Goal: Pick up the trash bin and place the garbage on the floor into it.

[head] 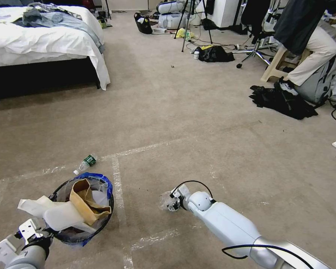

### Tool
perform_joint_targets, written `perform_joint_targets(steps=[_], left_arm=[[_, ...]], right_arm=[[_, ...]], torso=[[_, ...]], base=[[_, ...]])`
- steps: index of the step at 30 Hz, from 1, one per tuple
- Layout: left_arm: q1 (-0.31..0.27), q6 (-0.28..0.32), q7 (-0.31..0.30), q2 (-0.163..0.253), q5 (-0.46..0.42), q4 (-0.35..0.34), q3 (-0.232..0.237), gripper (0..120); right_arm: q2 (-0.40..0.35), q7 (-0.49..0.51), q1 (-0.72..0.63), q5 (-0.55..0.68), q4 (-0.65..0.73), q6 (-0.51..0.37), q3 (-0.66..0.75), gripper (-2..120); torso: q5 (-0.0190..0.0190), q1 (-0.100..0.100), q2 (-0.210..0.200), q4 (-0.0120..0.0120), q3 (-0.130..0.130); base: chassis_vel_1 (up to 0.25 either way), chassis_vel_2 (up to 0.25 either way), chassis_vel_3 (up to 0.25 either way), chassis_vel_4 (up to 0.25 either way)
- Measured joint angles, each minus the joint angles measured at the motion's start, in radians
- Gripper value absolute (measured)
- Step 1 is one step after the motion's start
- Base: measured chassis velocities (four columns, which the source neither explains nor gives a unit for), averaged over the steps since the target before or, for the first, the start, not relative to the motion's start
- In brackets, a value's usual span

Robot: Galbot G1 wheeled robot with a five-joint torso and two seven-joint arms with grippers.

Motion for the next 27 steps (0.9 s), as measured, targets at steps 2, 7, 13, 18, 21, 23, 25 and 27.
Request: perform_joint_targets(steps=[2, 7, 13, 18, 21, 23, 25, 27], left_arm=[[0.000, -0.001, 0.000, -0.001, 0.002, 0.000, 0.002, 0], [-0.002, -0.001, 0.001, -0.001, 0.004, 0.001, 0.007, 0], [-0.008, -0.001, 0.001, 0.000, 0.008, 0.004, 0.014, 0], [-0.009, -0.001, 0.000, 0.003, 0.009, 0.004, 0.018, 0], [-0.009, 0.000, 0.000, 0.004, 0.009, 0.004, 0.019, 0], [-0.009, 0.000, 0.000, 0.005, 0.009, 0.004, 0.019, 0], [-0.010, 0.002, -0.001, 0.006, 0.009, 0.004, 0.020, 0], [-0.010, 0.003, -0.001, 0.006, 0.009, 0.002, 0.021, 0]], right_arm=[[0.001, 0.000, -0.002, 0.000, -0.002, 0.005, 0.003, 56], [0.000, 0.000, -0.010, 0.000, -0.004, 0.017, 0.008, 41], [-0.026, 0.012, -0.031, 0.021, 0.047, 0.024, 0.029, 19], [-0.082, 0.025, -0.058, 0.061, 0.155, 0.040, 0.068, 0], [-0.142, 0.040, -0.073, 0.107, 0.286, 0.041, 0.094, 0], [-0.200, 0.054, -0.076, 0.147, 0.399, 0.039, 0.116, 0], [-0.234, 0.060, -0.072, 0.167, 0.470, 0.041, 0.128, 0], [-0.258, 0.061, -0.062, 0.186, 0.527, 0.048, 0.134, 0]], torso=[[0.0000, 0.000, 0.000, 0.0000, 0.000], [0.0000, 0.000, 0.000, 0.0000, 0.000], [0.0001, 0.000, 0.000, 0.0000, 0.000], [0.0003, 0.000, 0.000, 0.0000, 0.000], [0.0002, 0.000, 0.000, 0.0000, 0.000], [0.0001, 0.000, 0.000, -0.0001, 0.000], [0.0000, 0.000, 0.000, -0.0004, 0.000], [0.0001, 0.000, 0.000, -0.0003, 0.000]], base=[[0.000, 0.000, 0.000, 0.000], [0.000, 0.000, 0.000, 0.000], [0.000, 0.000, 0.000, 0.000], [0.000, 0.000, 0.000, 0.000], [0.000, 0.000, 0.000, 0.000], [0.000, 0.000, 0.000, 0.000], [0.000, 0.000, 0.000, 0.000], [0.000, 0.000, 0.000, 0.000]])
